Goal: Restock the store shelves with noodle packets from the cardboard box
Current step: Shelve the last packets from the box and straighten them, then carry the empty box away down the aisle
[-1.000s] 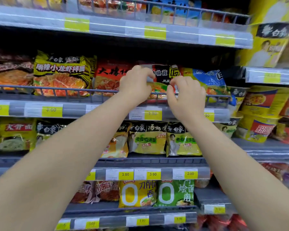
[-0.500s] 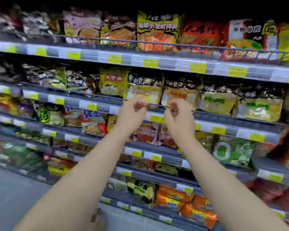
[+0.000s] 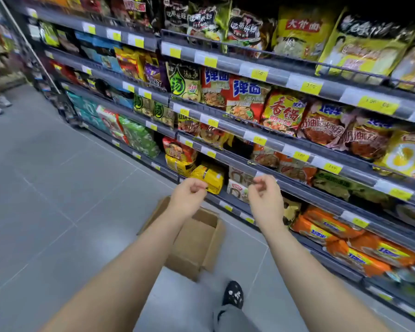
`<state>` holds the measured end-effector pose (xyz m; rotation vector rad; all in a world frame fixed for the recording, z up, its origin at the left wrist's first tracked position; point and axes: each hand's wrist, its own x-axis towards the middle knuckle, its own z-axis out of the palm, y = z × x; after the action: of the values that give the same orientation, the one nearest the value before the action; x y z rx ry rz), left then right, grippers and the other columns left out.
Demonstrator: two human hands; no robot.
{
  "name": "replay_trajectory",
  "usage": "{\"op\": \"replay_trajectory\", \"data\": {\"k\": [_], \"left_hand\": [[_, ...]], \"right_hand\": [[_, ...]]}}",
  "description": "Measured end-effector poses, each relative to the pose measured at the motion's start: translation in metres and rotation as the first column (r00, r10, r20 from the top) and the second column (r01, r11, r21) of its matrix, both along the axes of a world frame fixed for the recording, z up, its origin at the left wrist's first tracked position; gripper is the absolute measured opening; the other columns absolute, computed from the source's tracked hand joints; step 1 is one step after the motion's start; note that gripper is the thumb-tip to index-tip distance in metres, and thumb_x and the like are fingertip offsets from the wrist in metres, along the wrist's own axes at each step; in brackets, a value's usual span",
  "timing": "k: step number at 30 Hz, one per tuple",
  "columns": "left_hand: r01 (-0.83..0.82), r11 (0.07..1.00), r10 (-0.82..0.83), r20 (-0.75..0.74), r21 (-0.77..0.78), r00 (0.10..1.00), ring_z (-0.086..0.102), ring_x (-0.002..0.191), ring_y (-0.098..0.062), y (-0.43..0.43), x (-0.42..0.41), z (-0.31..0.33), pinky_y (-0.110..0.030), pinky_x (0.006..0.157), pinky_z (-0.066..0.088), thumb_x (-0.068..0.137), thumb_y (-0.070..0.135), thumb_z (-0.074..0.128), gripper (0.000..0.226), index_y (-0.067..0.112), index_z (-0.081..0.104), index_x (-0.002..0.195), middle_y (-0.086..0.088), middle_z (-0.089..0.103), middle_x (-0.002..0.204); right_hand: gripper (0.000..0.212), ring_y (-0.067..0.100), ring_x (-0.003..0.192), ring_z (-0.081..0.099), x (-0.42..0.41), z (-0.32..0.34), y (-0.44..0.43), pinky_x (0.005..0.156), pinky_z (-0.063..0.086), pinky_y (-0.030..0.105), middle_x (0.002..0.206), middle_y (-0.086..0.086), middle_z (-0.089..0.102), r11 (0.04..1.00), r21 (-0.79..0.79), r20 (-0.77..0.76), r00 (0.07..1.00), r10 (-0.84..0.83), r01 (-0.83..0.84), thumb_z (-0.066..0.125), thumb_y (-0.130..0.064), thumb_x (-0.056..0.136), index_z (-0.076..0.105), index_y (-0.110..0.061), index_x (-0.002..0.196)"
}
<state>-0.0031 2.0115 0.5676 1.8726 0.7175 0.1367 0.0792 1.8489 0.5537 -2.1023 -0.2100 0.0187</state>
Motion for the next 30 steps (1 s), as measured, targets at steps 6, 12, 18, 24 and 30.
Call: {"op": "replay_trajectory", "data": {"k": [6,12,18,24,30], "left_hand": [[-0.041,0.998,0.035,-0.149,-0.040,0.988,0.054,0.081,-0.006,0.068,-0.017,-0.064,-0.015,0.067,0.039,0.090,0.011,0.055,0.022,0.030,0.059,0.079,0.017,0.055,0.082],[-0.117,0.989,0.081,-0.319,-0.092,0.944,0.056,0.091,-0.013,0.139,-0.020,-0.109,-0.025,0.085,0.044,0.089,0.012,0.056,0.021,0.028,0.060,0.077,0.008,0.061,0.093],[-0.110,0.982,0.039,-0.404,-0.154,0.914,0.062,0.101,-0.023,0.219,-0.011,-0.152,-0.036,0.091,0.048,0.087,0.014,0.058,0.018,0.028,0.060,0.076,0.000,0.065,0.096],[0.058,0.985,-0.129,-0.466,-0.165,0.875,0.056,0.102,-0.016,0.287,0.020,-0.209,-0.028,0.097,0.044,0.090,0.012,0.053,0.014,0.019,0.063,0.097,0.004,0.058,0.103],[0.316,0.932,-0.362,-0.509,-0.178,0.780,0.057,0.112,-0.024,0.345,0.054,-0.319,-0.037,0.100,0.046,0.090,0.015,0.056,0.020,0.019,0.065,0.108,-0.002,0.059,0.114]], "right_hand": [[0.009,0.023,0.076,0.055,-0.018,-0.070,0.059,0.065,0.042,0.031,0.086,0.004,0.056,0.998,0.027,-0.189,0.980,0.052,-0.048,0.052,-0.013,0.089,0.052,-0.018,0.095],[0.015,0.021,0.079,0.048,-0.005,-0.141,0.119,0.061,0.039,0.021,0.083,-0.002,0.047,0.995,-0.051,-0.399,0.915,0.060,-0.087,0.049,-0.004,0.089,0.049,-0.015,0.100],[0.024,0.019,0.080,0.053,-0.006,-0.186,0.182,0.073,0.042,0.028,0.088,0.002,0.053,0.981,-0.176,-0.468,0.884,-0.007,-0.085,0.055,-0.007,0.086,0.052,-0.014,0.109],[0.028,0.018,0.078,0.053,-0.012,-0.229,0.246,0.070,0.036,0.024,0.093,0.003,0.055,0.968,-0.251,-0.518,0.842,-0.150,0.018,0.055,-0.010,0.088,0.053,-0.011,0.116],[0.033,0.018,0.086,0.055,-0.015,-0.326,0.276,0.079,0.041,0.025,0.105,0.002,0.051,0.935,-0.317,-0.476,0.826,-0.301,0.158,0.057,-0.016,0.089,0.056,-0.020,0.121]]}}
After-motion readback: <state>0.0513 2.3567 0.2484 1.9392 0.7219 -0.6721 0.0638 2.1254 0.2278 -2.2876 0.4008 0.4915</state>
